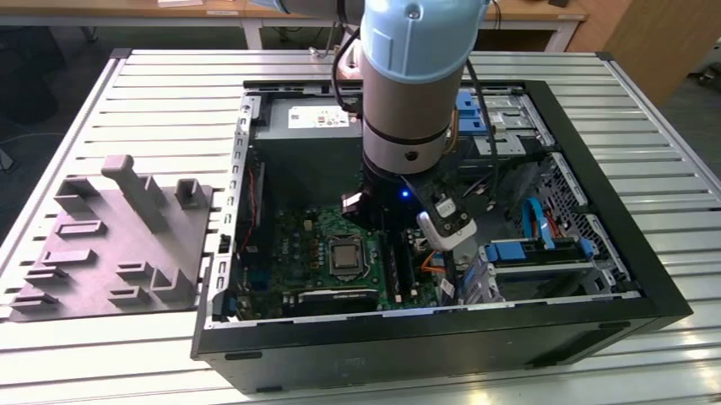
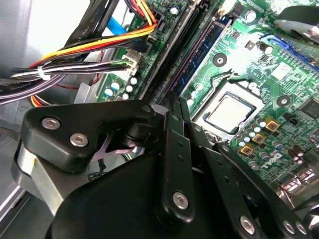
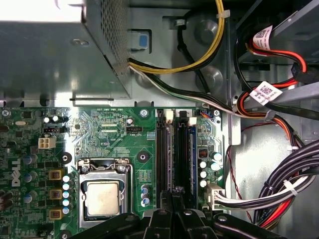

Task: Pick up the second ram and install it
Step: 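Insert the second ram into the second slot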

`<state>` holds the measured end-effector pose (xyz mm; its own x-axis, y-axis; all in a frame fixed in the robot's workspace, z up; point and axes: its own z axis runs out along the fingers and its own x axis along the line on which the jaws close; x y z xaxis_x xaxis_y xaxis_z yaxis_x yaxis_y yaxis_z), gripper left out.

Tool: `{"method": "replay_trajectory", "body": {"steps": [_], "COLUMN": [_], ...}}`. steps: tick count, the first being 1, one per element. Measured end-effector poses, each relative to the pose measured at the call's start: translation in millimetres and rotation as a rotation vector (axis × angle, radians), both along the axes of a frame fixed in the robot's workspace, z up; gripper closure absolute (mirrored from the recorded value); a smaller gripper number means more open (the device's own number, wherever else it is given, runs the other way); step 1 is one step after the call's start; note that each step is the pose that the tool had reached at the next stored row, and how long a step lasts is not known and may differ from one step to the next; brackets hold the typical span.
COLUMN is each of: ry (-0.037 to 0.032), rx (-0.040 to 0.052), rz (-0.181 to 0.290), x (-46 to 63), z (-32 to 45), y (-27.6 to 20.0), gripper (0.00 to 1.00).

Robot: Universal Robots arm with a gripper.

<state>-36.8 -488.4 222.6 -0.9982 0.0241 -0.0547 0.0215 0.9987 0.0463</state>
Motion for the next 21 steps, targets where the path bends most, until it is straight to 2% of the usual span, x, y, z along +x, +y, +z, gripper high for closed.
{"method": "replay_trajectory", "body": {"steps": [21], "ry": [-0.0004], "rx": [0.0007], "rz": [0.0], "x": [-0.1], "z": [-6.9], "y": [0.0], "gripper": [0.89]}}
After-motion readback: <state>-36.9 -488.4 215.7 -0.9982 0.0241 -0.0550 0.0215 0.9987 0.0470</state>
